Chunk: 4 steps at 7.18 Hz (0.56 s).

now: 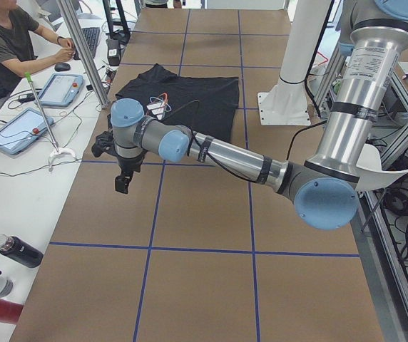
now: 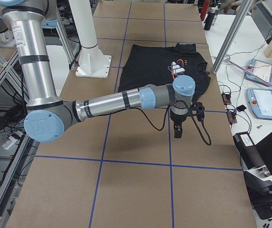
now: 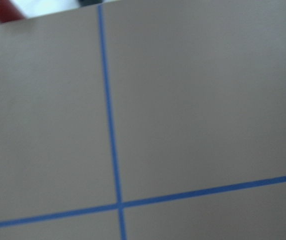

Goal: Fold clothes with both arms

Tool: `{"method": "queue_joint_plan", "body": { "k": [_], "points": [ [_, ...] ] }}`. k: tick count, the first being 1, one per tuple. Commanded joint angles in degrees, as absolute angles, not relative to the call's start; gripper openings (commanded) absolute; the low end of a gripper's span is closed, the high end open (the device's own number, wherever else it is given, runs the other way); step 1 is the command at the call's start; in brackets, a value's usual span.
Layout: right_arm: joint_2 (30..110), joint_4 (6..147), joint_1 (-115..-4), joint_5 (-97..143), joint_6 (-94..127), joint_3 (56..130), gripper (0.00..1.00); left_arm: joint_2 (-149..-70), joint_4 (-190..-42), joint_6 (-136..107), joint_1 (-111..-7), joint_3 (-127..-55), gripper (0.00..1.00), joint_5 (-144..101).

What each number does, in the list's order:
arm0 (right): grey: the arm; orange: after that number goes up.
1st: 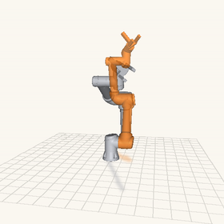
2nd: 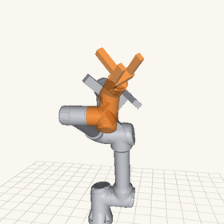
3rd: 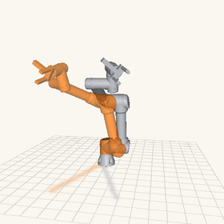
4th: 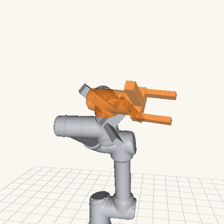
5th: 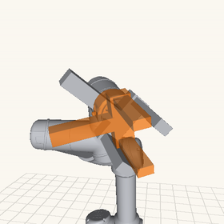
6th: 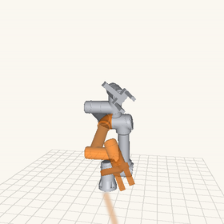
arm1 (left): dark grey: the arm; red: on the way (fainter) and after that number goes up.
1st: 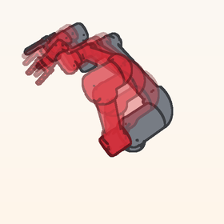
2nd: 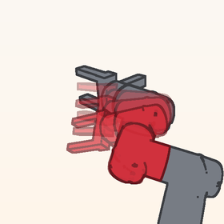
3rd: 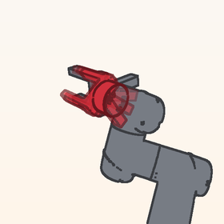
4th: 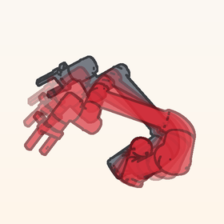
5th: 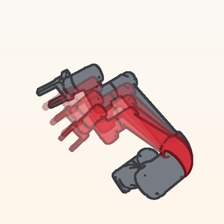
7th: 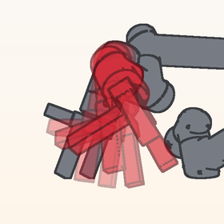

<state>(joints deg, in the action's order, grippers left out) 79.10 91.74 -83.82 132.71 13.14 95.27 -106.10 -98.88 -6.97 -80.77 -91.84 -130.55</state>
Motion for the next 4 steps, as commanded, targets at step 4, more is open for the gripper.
{"method": "queue_joint_plan", "body": {
  "k": [4],
  "points": [
    [65.69, 59.52, -70.77, 130.88, 29.93, 73.15, 1.0, -112.74, -124.88, -25.61, -74.97, -79.21, 1.0, -130.6]
  ]
}}
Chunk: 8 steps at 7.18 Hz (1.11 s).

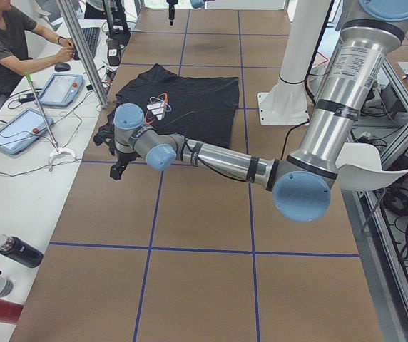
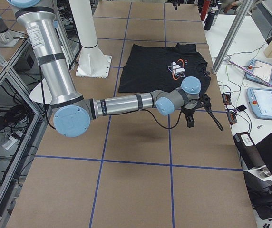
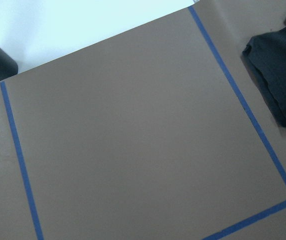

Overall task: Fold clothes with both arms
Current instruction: 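Move the right gripper to the sleeve nearest it and grasp it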

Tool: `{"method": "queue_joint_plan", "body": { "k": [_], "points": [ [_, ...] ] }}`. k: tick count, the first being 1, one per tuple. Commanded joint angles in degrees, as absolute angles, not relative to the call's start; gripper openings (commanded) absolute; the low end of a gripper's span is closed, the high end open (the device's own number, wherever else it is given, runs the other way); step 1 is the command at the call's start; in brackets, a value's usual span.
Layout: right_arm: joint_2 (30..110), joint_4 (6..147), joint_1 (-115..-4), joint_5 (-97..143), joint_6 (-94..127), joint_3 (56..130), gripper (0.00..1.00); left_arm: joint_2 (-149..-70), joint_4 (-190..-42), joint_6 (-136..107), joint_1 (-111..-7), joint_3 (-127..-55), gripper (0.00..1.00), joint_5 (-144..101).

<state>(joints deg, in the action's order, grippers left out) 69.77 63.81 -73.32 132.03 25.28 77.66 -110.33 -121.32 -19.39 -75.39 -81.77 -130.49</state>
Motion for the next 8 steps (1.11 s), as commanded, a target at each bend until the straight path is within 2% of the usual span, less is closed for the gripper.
{"method": "queue_joint_plan", "body": {
  "k": [1, 3, 5, 8],
  "points": [
    [63.22, 58.02, -66.49, 126.69, 33.8, 72.95, 1.0, -113.11, -129.94, -27.14, -73.32, -77.88, 1.0, -130.34],
    [59.51, 51.28, -61.19, 120.25, 39.53, 69.81, 0.99, -113.38, -142.75, -34.68, -72.6, -72.62, 1.0, -128.34],
    [56.71, 39.24, -59.6, 118.48, 39.81, 60.16, 0.98, -113.99, -147.92, -41.04, -71.11, -70.58, 1.0, -125.69],
    [55.46, 39.11, -56.52, 114.61, 39.73, 56.97, 0.85, -114.17, -148.01, -41.84, -70.31, -70.75, 1.0, -125.68]
  ]
}}
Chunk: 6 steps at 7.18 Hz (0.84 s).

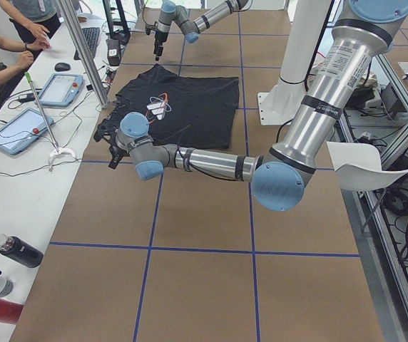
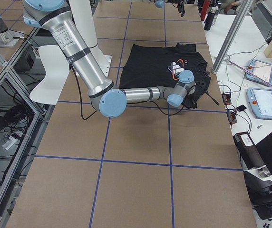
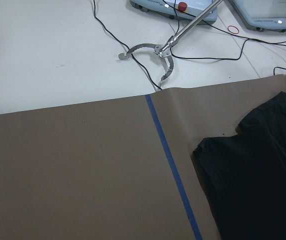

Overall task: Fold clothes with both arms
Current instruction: 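Move the right gripper to the sleeve nearest it and grasp it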

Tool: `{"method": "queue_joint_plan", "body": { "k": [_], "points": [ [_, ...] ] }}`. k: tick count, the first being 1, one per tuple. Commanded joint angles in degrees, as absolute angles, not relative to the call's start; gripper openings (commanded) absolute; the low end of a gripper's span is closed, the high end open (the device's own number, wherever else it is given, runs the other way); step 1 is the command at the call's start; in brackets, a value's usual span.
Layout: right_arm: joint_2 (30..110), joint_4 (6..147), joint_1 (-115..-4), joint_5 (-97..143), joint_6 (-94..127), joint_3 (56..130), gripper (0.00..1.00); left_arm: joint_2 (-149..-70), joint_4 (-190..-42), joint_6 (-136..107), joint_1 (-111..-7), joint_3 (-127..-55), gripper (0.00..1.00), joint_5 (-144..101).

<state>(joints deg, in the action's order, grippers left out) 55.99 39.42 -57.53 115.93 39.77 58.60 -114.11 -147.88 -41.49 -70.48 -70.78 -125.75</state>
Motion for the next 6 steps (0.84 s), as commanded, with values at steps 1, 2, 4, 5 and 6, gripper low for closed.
{"method": "queue_joint_plan", "body": {
  "k": [1, 2, 4, 5, 6],
  "points": [
    [55.46, 39.2, -56.17, 114.61, 39.73, 56.61, 0.79, -114.34, -148.01, -41.84, -70.31, -70.75, 1.0, -125.68],
    [55.37, 39.2, -56.08, 114.61, 39.73, 55.82, 0.74, -114.43, -148.01, -41.92, -70.31, -70.84, 1.0, -125.68],
    [55.37, 39.29, -56.07, 114.61, 39.73, 54.85, 0.64, -114.52, -148.01, -41.92, -70.4, -70.93, 1.0, -125.68],
    [54.24, 39.37, -56.07, 114.52, 39.73, 53.54, 0.61, -114.43, -148.01, -41.92, -70.4, -70.93, 1.0, -125.77],
    [53.1, 39.37, -56.07, 114.26, 39.73, 52.05, 0.6, -114.52, -148.01, -41.92, -70.31, -70.93, 1.0, -125.68]
  ]
}}
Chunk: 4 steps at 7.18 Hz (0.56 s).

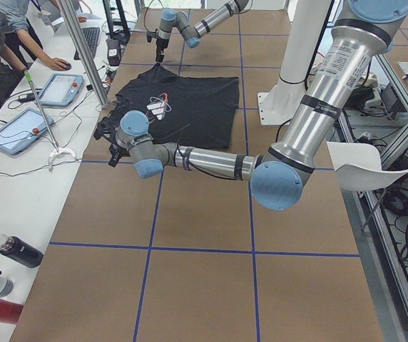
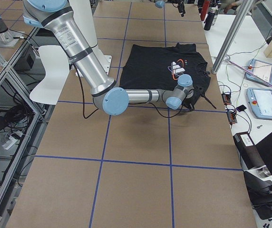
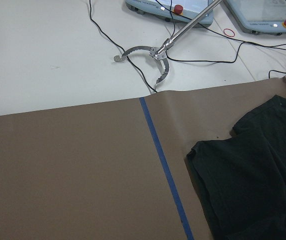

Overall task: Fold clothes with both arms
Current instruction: 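Move the right gripper to the sleeve nearest it and grasp it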

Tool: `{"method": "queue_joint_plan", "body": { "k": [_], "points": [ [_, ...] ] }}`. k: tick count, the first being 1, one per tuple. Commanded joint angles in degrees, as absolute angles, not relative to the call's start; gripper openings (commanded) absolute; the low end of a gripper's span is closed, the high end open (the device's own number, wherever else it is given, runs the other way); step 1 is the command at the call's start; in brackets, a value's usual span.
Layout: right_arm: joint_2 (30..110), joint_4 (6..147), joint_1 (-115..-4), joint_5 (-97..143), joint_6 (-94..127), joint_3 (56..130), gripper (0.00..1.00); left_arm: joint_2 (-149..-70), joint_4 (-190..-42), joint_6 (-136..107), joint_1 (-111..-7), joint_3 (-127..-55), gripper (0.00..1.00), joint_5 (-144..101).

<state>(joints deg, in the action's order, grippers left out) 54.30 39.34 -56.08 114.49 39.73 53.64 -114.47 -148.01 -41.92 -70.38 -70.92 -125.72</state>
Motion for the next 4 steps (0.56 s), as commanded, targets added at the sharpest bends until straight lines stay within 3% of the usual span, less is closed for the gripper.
{"method": "queue_joint_plan", "body": {
  "k": [1, 3, 4],
  "points": [
    [52.74, 39.37, -56.07, 114.26, 39.73, 51.77, 0.6, -114.43, -148.01, -41.92, -70.4, -70.93, 1.0, -125.68],
    [52.74, 39.37, -56.07, 114.26, 39.73, 51.51, 0.46, -114.43, -148.01, -41.92, -70.4, -70.93, 1.0, -125.68],
    [52.73, 39.37, -55.99, 114.26, 39.73, 51.5, 0.46, -114.43, -148.01, -42.01, -70.4, -70.93, 1.0, -125.77]
  ]
}}
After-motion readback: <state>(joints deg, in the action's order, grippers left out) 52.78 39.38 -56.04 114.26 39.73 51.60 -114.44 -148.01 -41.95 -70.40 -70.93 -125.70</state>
